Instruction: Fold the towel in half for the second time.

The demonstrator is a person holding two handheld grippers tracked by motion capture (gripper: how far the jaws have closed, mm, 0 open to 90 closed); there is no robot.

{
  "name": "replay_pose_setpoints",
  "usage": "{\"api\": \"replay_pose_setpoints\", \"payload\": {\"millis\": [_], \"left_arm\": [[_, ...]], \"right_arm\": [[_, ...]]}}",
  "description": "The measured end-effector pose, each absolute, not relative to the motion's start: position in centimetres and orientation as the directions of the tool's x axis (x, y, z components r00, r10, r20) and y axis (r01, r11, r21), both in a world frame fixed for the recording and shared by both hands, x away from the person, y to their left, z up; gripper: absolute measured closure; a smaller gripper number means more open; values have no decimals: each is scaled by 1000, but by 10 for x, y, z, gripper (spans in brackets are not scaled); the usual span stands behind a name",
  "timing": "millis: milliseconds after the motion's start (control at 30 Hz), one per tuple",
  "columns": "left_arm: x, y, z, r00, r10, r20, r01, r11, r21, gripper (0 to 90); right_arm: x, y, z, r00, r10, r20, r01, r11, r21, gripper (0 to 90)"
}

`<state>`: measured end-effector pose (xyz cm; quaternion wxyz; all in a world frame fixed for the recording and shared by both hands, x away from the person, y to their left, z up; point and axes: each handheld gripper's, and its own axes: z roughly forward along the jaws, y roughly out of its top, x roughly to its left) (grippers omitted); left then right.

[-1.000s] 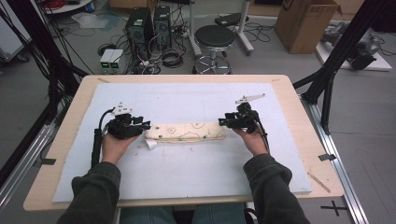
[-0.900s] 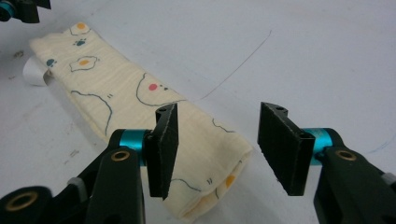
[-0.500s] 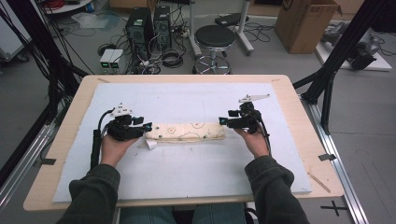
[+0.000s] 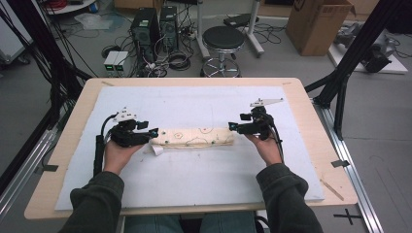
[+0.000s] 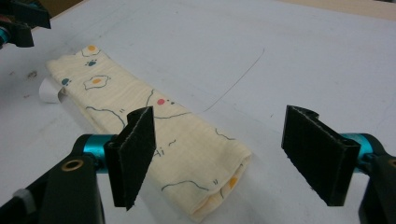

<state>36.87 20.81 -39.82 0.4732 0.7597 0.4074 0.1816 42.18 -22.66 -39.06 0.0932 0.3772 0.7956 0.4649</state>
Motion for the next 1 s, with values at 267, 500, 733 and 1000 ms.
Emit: {"api": "replay_pose_setpoints", "payload": {"millis": [267,500,733,1000], "left_arm": [[366,208,-396,614,782,-106,439,-227,870,417],[362,207,-393,625,773,-105,434,-232,870,384],[358,209,-391,634,766,-109,435,-236,869,344],[353,211,-388,639,762,-105,427,-238,872,292]], "right_arm": [[419,-226,-388,-699,689,191,506,288,813,213],[415,-226,-386,-704,684,190,494,281,823,190],[412,-228,-386,-703,686,189,496,283,821,156],[408,-229,-382,-704,689,172,482,284,829,143]]}}
